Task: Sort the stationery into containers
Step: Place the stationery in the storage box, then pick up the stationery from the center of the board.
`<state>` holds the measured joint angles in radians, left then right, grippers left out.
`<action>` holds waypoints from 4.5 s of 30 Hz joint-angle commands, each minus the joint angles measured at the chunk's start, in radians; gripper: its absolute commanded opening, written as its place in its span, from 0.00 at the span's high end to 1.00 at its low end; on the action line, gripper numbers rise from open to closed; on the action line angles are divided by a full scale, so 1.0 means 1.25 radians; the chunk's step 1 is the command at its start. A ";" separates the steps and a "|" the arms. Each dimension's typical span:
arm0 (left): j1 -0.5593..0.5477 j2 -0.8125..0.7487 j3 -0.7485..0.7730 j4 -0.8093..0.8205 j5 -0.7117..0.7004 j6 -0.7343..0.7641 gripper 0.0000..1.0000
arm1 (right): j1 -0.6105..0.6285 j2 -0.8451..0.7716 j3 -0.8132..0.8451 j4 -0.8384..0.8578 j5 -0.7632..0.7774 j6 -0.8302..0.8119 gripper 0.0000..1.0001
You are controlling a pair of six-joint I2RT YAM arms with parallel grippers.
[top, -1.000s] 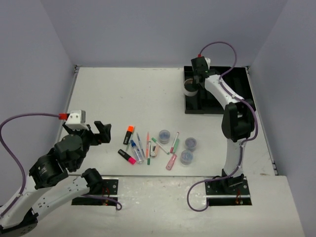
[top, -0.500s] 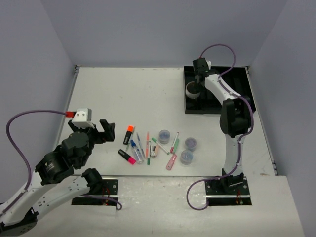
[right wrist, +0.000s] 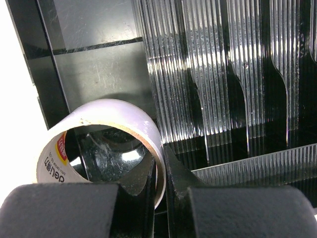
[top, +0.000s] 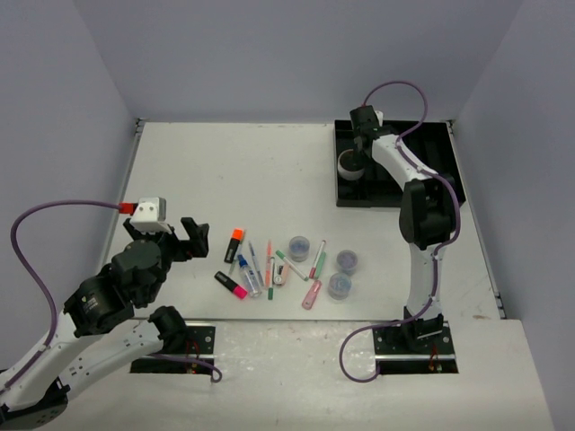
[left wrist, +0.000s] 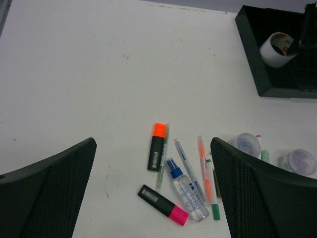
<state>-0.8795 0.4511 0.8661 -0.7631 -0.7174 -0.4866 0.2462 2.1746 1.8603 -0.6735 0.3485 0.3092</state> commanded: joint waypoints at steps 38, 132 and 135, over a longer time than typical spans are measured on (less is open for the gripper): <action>-0.002 -0.004 -0.009 0.046 -0.002 0.013 0.00 | -0.010 0.007 0.051 -0.018 -0.055 0.001 0.39; 0.216 0.085 -0.015 0.074 0.020 0.005 0.00 | 0.320 -0.544 -0.510 0.110 0.007 0.146 0.01; 0.216 0.099 -0.019 0.083 0.045 0.016 0.00 | 0.323 -0.580 -0.588 0.176 -0.052 0.166 0.01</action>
<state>-0.6190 0.5506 0.8530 -0.7278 -0.7133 -0.5021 0.6465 1.5297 1.2112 -0.5557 0.2859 0.4360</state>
